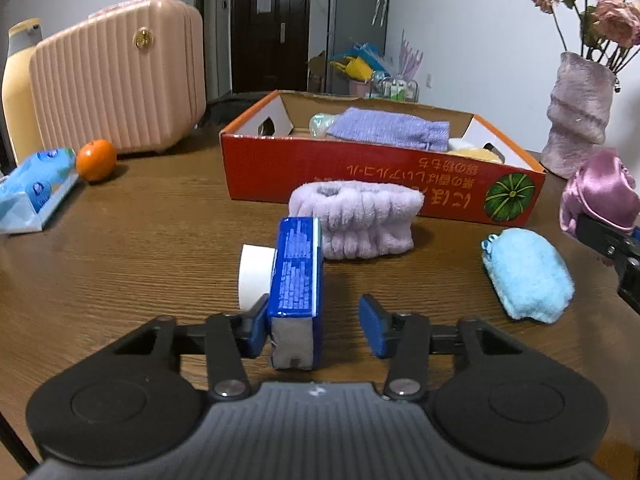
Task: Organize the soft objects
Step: 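Lower the left tool onto the blue carton and close it while the right tool holds the scrunchies, then carry the blue carton in the left tool and scrunchies in the right tool over the box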
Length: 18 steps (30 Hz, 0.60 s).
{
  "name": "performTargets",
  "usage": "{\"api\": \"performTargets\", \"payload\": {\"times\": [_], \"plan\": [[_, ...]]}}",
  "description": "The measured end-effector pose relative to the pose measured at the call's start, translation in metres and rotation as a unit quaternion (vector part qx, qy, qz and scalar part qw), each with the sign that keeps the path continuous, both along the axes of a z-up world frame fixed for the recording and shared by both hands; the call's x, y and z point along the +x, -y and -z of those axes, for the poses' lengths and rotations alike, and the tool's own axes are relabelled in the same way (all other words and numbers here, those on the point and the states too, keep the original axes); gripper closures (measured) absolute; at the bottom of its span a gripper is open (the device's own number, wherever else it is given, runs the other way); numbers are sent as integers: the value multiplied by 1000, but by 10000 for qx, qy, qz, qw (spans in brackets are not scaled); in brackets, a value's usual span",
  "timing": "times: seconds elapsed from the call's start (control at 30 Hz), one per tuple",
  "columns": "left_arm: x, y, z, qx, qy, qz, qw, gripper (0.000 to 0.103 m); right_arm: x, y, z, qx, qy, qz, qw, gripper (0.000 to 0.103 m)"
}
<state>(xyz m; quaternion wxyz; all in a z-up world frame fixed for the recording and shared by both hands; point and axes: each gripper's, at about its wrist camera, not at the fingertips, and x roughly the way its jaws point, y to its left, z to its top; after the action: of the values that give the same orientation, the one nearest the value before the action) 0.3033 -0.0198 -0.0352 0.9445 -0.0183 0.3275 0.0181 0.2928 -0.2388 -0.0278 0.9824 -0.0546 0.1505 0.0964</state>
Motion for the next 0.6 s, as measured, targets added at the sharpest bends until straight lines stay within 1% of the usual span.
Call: {"api": "performTargets", "payload": {"times": [0.03, 0.07, 0.1, 0.3, 0.4, 0.6], "plan": [[1, 0, 1, 27, -12, 14, 10000, 65, 0, -1, 0, -14, 0, -1, 10000, 81], [2, 0, 2, 63, -24, 24, 10000, 73, 0, -1, 0, -26, 2, -2, 10000, 81], [3, 0, 3, 90, -49, 31, 9999, 78, 0, -1, 0, -36, 8, 2, 10000, 81], [1, 3, 4, 176, -22, 90, 9998, 79, -2, -2, 1, -86, 52, 54, 9999, 81], [-1, 2, 3, 160, 3, 74, 9998, 79, -2, -2, 1, -83, 73, 118, 9999, 81], [-11, 0, -9, 107, 331, 58, 9994, 79, -6, -4, 0, -11, 103, 247, 9996, 81]]}}
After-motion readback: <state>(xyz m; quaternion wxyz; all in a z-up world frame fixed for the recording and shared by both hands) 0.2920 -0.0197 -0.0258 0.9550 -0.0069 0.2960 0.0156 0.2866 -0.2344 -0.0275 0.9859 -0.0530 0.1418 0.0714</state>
